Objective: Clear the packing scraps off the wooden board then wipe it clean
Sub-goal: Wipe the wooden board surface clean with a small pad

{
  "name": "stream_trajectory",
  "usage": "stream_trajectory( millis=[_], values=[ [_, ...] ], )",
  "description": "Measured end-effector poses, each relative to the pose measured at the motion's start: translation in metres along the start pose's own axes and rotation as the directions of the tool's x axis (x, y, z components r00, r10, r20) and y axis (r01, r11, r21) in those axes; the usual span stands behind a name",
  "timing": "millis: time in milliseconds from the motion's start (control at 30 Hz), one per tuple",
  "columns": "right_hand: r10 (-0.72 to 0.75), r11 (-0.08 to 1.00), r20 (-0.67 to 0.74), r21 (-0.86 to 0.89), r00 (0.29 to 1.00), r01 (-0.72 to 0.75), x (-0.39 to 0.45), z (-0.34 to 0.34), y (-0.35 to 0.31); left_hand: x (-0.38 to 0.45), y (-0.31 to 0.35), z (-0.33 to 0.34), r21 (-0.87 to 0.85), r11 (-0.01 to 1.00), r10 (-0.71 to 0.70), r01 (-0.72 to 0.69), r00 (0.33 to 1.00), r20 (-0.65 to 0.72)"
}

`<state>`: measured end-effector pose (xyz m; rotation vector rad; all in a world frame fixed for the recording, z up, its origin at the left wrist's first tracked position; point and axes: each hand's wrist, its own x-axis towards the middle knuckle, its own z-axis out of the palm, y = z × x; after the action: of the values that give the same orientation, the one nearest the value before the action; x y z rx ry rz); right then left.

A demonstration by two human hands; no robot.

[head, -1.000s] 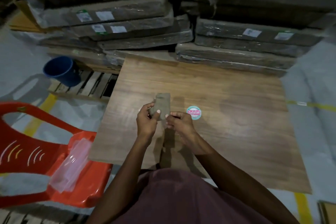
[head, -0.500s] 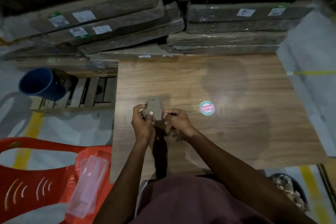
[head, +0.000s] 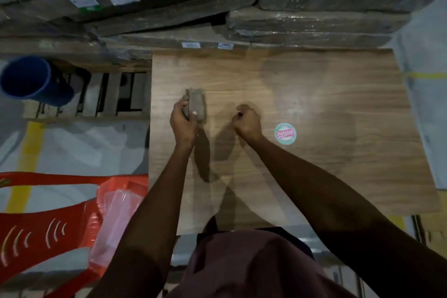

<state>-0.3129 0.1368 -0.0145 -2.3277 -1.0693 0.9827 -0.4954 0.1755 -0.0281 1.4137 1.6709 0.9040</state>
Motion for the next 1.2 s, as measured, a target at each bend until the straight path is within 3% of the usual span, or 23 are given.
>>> stream_trajectory(
  millis=[100, 200, 233, 300, 400, 467, 600, 833, 933, 1200],
  values=[
    [-0.067, 0.944, 0.039, -0.321, 0.997, 0.076, 0.007, 0.012, 0.018, -0.009, -0.003, 0.008, 0.36, 0.933, 0.024, -0.009, 0.999, -0.036],
    [-0.118, 0.914, -0.018, -0.394, 0.993, 0.102, 0.005, 0.019, 0.026, -0.009, -0.005, 0.008, 0.581, 0.801, 0.183, -0.146, 0.983, -0.006],
    [-0.149, 0.894, -0.039, -0.432, 0.988, 0.118, 0.005, 0.022, 0.027, -0.006, -0.008, 0.008, 0.597, 0.759, 0.257, -0.262, 0.962, 0.094],
    [-0.159, 0.885, -0.124, -0.458, 0.98, 0.086, 0.008, 0.03, 0.026, 0.008, -0.018, 0.013, 0.541, 0.742, 0.263, -0.397, 0.914, 0.31],
    [-0.072, 0.909, -0.301, -0.412, 0.951, -0.061, 0.015, 0.042, 0.015, 0.018, -0.029, 0.018, 0.425, 0.809, 0.206, -0.407, 0.873, 0.443],
    [-0.03, 0.905, -0.404, -0.4, 0.914, -0.146, 0.024, 0.05, 0.002, 0.03, -0.035, 0.019, 0.419, 0.781, 0.259, -0.464, 0.85, 0.458],
    [0.091, 0.908, -0.565, -0.291, 0.82, -0.301, 0.056, 0.052, -0.025, 0.066, -0.034, 0.019, 0.495, 0.754, 0.224, -0.432, 0.877, 0.425],
    [0.07, 0.878, -0.614, -0.336, 0.787, -0.341, 0.073, 0.064, -0.022, 0.145, -0.024, 0.02, 0.508, 0.798, 0.149, -0.324, 0.923, 0.354],
    [0.077, 0.864, -0.599, -0.358, 0.797, -0.352, 0.077, 0.066, -0.023, 0.177, -0.018, 0.023, 0.454, 0.824, 0.187, -0.34, 0.918, 0.35],
    [0.086, 0.865, -0.593, -0.355, 0.801, -0.356, 0.076, 0.064, -0.022, 0.196, -0.01, 0.032, 0.595, 0.714, 0.23, -0.37, 0.926, 0.299]
  ],
)
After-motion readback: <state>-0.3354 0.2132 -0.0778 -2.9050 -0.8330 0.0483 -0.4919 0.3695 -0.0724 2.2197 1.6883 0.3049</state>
